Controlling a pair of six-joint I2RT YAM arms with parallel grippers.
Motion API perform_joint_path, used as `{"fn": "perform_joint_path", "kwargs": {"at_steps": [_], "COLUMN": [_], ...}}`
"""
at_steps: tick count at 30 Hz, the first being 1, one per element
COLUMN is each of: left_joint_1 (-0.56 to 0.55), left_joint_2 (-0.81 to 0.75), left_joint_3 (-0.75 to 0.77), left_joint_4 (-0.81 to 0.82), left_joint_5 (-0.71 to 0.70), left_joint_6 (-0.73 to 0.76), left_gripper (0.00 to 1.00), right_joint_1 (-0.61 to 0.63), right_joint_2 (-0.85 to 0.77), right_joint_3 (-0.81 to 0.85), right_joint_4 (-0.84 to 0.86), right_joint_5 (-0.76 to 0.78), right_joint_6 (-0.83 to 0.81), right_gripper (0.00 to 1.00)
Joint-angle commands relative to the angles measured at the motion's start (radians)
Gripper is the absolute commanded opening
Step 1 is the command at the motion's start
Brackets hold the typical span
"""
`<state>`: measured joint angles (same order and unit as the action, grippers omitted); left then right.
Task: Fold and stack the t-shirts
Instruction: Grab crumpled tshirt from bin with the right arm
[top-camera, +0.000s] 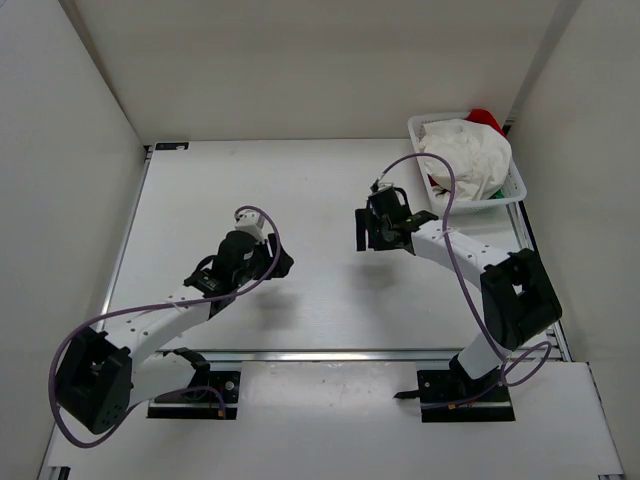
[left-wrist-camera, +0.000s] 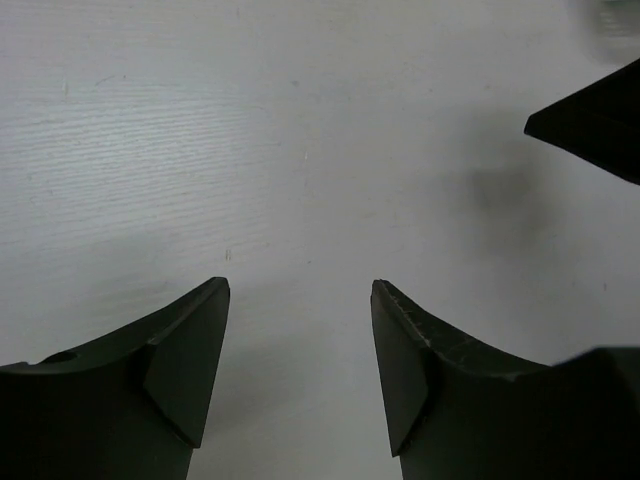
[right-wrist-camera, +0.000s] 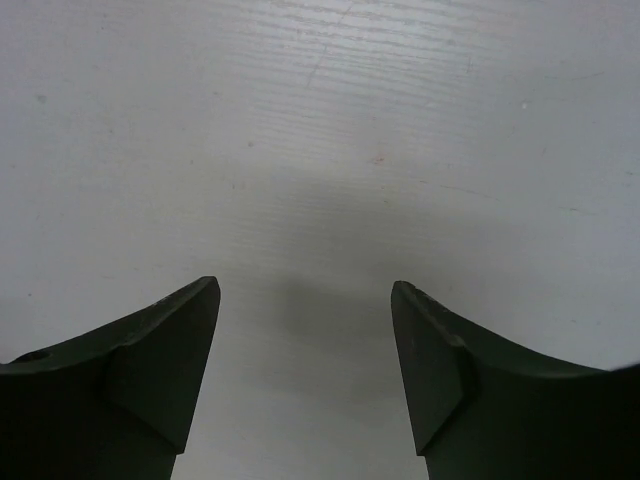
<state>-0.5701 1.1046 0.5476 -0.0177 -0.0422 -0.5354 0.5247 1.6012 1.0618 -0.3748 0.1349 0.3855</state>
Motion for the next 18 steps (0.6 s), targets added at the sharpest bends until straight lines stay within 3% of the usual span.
{"fn": "perform_joint_path", "kwargs": {"at_steps": [1, 3, 5, 6, 8, 9, 12, 15, 16, 18], "left_joint_1": [-0.008, -0.011, -0.046, -0.054, -0.071, -0.076, -0.100, -0.119, -0.117, -0.111], "left_joint_2": [0.006, 0.004, 0.001, 0.014, 0.029, 0.035, 0.054, 0.041, 0.026, 0.017], "left_joint_3": [0.008, 0.005, 0.006, 0.008, 0.012, 0.014, 0.025, 0.020, 0.009, -0.014], "left_joint_4": [-0.008, 0.007, 0.048, 0.051, 0.056, 0.068, 0.065, 0.064, 0.070, 0.100], "left_joint_5": [0.057, 0.077, 0.053, 0.045, 0.053, 0.060, 0.048, 0.044, 0.024, 0.038], "left_joint_6": [0.029, 0.023, 0.026, 0.035, 0.025, 0.026, 0.015, 0.011, 0.006, -0.003], "left_gripper": [0.70, 0.70, 0.63, 0.60, 0.44, 0.34, 0.16, 0.09, 0.09, 0.14], "right_joint_1": [-0.005, -0.023, -0.057, -0.074, -0.113, -0.135, -0.221, -0.355, -0.403, -0.477], "right_joint_2": [-0.015, -0.011, -0.017, -0.021, -0.029, -0.032, -0.023, 0.012, 0.041, 0.100], "right_joint_3": [0.053, 0.091, 0.110, 0.125, 0.148, 0.177, 0.278, 0.401, 0.456, 0.533], "right_joint_4": [-0.015, -0.032, -0.023, -0.030, -0.019, -0.029, -0.070, -0.096, -0.122, -0.142], "right_joint_5": [0.011, 0.029, 0.014, 0.003, -0.009, -0.008, 0.025, 0.029, 0.023, 0.038], "right_joint_6": [-0.013, -0.023, -0.020, -0.016, -0.019, -0.025, -0.054, -0.083, -0.103, -0.126], "right_gripper": [0.67, 0.57, 0.23, 0.16, 0.00, 0.00, 0.00, 0.02, 0.06, 0.26]}}
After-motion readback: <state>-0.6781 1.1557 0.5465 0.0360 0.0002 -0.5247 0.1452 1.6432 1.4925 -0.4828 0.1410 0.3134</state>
